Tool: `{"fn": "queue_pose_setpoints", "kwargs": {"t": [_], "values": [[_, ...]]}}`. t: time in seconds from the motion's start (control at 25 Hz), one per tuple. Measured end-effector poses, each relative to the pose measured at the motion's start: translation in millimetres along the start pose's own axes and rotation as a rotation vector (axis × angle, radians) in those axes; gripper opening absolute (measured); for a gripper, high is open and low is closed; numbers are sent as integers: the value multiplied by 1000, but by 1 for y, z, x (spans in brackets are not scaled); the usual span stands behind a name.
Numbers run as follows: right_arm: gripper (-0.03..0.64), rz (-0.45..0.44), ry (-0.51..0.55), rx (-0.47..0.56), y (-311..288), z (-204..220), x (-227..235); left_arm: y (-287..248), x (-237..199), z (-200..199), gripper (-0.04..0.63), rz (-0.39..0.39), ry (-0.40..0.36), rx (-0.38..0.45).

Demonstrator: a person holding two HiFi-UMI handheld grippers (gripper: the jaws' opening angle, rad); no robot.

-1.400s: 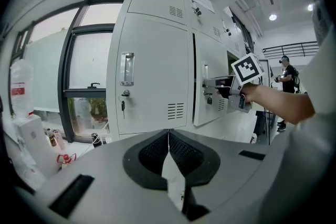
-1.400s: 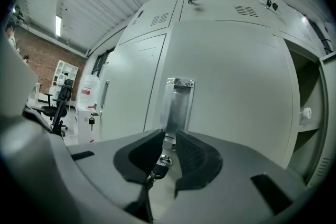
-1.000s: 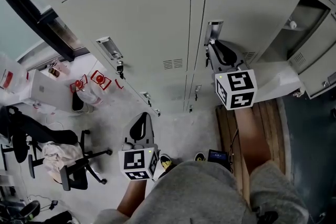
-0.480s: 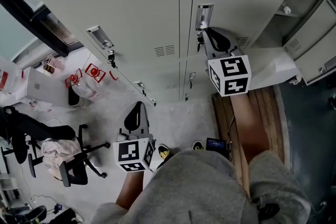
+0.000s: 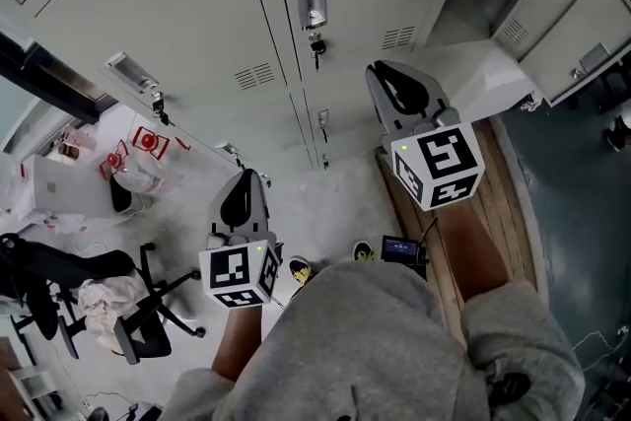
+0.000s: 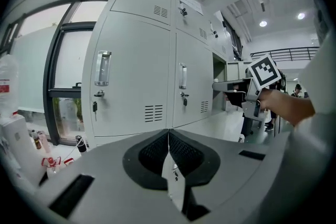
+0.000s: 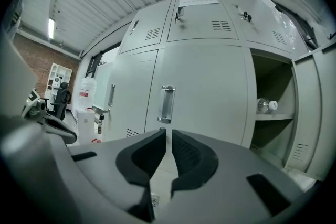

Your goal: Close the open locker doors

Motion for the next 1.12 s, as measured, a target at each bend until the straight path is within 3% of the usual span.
{"fn": "queue_pose_setpoints", "kwargs": {"t": [0.52,0.72,1.12], "values": [[54,157,-15,-60,101,41,69,-31,92,18,12,147,-72,-60],[54,248,4,-94,147,60,118,-48,139,21,12,219,-102,-69],[54,416,20,-147,225,114,244,-74,204,32,12,260,-127,-93]]}}
Point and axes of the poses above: the fingertips, and each gripper's own axes: y backward along the fingers, x to its right, z out of its underside, the point moved 4 cm from there along y, backward along the fingers, and after that the axes turned 12 degrees about y, right-handed, at the moved point
